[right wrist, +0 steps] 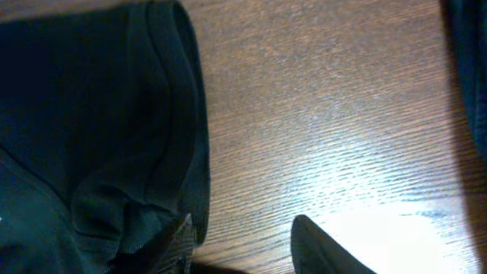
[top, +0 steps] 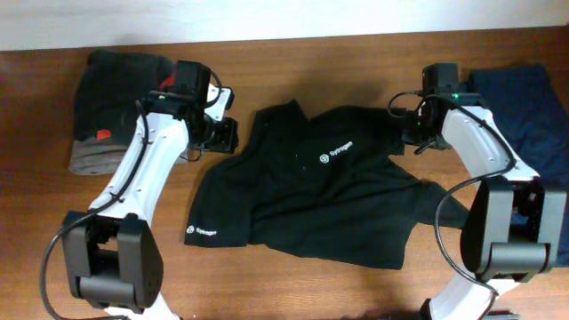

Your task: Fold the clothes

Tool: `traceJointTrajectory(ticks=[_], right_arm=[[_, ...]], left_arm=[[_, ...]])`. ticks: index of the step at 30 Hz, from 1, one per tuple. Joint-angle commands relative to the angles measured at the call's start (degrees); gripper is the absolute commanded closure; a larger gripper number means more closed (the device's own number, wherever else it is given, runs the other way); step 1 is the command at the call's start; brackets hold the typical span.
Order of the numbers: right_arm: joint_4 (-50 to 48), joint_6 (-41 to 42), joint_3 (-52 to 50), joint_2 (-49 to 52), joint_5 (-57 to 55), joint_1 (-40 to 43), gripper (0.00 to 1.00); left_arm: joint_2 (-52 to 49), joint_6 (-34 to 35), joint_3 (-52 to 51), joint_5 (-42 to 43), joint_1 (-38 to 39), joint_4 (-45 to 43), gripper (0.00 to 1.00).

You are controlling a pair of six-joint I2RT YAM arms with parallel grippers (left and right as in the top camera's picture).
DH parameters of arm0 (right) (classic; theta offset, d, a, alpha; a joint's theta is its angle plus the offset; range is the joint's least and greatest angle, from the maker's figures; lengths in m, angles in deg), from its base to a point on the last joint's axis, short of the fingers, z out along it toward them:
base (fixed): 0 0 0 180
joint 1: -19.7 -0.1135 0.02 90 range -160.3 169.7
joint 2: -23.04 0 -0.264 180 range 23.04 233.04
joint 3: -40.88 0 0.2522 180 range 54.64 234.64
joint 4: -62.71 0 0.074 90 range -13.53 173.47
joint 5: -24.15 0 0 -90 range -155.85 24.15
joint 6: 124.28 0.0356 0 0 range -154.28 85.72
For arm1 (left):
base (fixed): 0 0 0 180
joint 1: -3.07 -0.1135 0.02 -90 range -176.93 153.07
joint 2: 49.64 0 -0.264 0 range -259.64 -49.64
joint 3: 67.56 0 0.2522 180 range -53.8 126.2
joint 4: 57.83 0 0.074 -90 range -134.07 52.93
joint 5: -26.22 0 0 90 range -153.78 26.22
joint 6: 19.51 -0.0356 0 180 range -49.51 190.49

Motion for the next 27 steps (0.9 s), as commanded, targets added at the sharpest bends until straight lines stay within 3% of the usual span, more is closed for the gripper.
traceJointTrajectory(ticks=[1, 5, 6, 8, 9, 10, 14, 19, 22, 27], right_arm=[[0.83, 2.1, 0.28, -1.14, -1.53, -0.26, 0.5], [1.9, 3.61, 0.28, -1.9, -1.46, -0.2, 0.52], [2.12, 3.58, 0.28, -2.36, -1.14, -0.2, 0.52], [2.67, 3.54, 0.28, -3.5, 0.28, -0.2, 0.58], [3.13, 3.54, 0.28, -4.17, 1.05, -0.2, 0.6], [3.74, 3.54, 0.28, -5.16, 1.73, -0.2, 0.62], [7.48, 3.56, 0.28, -12.24, 4.85, -0.22, 0.67], [9.88, 3.56, 0.28, -18.49, 6.4, -0.22, 0.67], [10.88, 3.56, 0.28, -20.85, 6.43, -0.22, 0.66], [13.09, 3.58, 0.0, -19.12, 6.38, -0.22, 0.59]], left_arm=[[-0.11, -8.02, 0.24, 3.21, 4.63, -3.69, 0.48], [-2.64, -10.32, 0.24, 3.15, 8.63, -10.14, 0.46], [-3.93, -10.38, 0.24, 3.19, 9.6, -12.57, 0.5], [-6.67, -10.38, 0.24, 3.23, 11.15, -17.27, 0.69], [-8.33, -10.38, 0.24, 3.23, 11.91, -19.98, 0.91], [-9.73, -10.34, 0.24, 3.3, 12.44, -22.25, 1.0], [-17.33, -10.36, 0.24, 7.65, 14.34, -33.7, 1.0], [-22.38, -10.36, 0.24, 7.21, 14.32, -36.59, 1.0], [-25.03, -8.92, 0.24, -2.99, 13.57, -36.57, 1.0], [-25.51, 1.27, 0.24, -21.33, 8.85, -35.87, 1.0]])
